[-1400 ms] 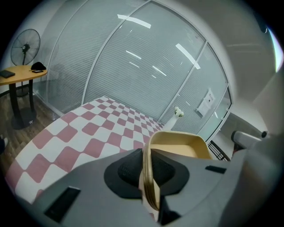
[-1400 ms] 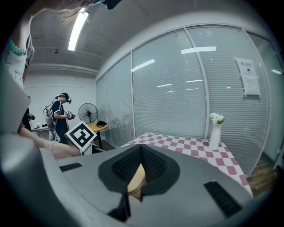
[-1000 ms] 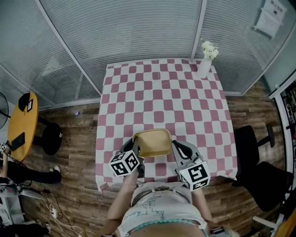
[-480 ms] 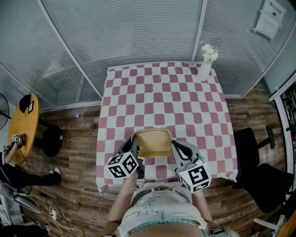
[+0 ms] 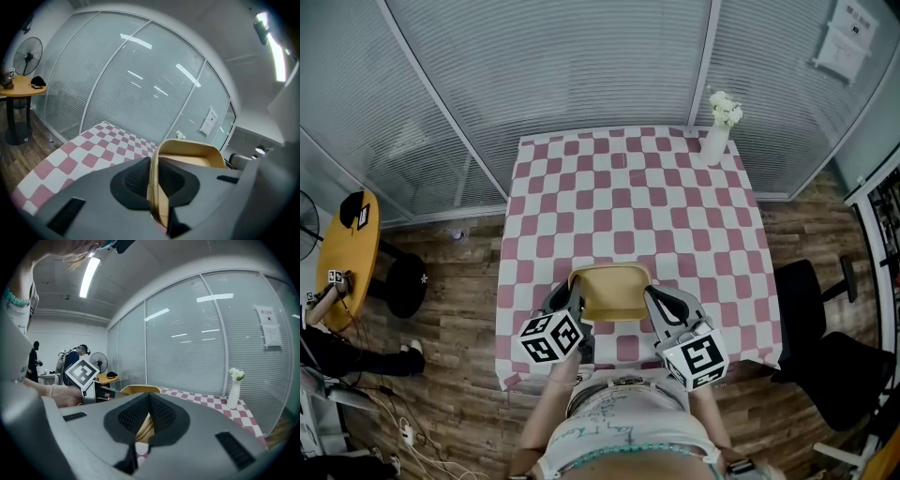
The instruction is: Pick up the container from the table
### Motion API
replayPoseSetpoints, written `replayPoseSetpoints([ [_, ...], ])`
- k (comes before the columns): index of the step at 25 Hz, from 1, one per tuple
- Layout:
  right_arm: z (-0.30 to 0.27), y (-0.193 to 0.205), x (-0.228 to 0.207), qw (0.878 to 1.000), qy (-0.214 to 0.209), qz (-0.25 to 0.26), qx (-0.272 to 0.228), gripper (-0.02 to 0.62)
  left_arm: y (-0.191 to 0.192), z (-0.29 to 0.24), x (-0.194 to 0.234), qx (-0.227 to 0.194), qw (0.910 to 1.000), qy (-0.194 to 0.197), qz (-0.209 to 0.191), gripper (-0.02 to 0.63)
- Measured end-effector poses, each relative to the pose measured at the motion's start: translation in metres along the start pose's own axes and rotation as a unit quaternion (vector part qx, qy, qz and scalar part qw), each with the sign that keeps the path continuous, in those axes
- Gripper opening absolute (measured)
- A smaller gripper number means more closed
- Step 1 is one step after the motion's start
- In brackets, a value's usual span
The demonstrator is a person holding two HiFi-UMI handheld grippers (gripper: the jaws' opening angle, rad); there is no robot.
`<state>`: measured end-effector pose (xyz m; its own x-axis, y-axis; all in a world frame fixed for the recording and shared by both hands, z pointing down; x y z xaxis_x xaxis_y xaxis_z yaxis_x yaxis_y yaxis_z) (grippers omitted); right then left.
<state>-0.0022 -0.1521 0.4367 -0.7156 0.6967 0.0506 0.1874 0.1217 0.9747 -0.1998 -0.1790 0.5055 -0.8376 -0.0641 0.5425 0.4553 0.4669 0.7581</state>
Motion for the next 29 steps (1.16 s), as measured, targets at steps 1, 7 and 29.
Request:
replayPoseSetpoints([
  [1, 0.000, -0.001, 0.000, 1.000, 0.000, 0.000, -0.001, -0.008, 0.000, 0.000, 0.000, 0.000, 1.0000, 0.000, 0.000, 0.031],
  [7, 0.001, -0.002, 0.001, 1.000, 0.001, 0.001, 0.000, -0.008, 0.002, 0.002, -0.001, 0.002, 1.0000, 0.000, -0.003, 0.031],
  [29, 0.002, 0.004, -0.005, 1.000, -0.001, -0.003, 0.004, -0.008, 0.012, -0.006, -0.002, 0.012, 0.9999, 0.000, -0.003, 0.031],
])
Point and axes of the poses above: the fingertips, and each gripper's own axes: z backward along the fingers, x to its left, y out of its underside, the point moved 5 cm from there along z, backward along the fingers, and after that the axes turned 3 degrees about z, right-handed, at the moved point
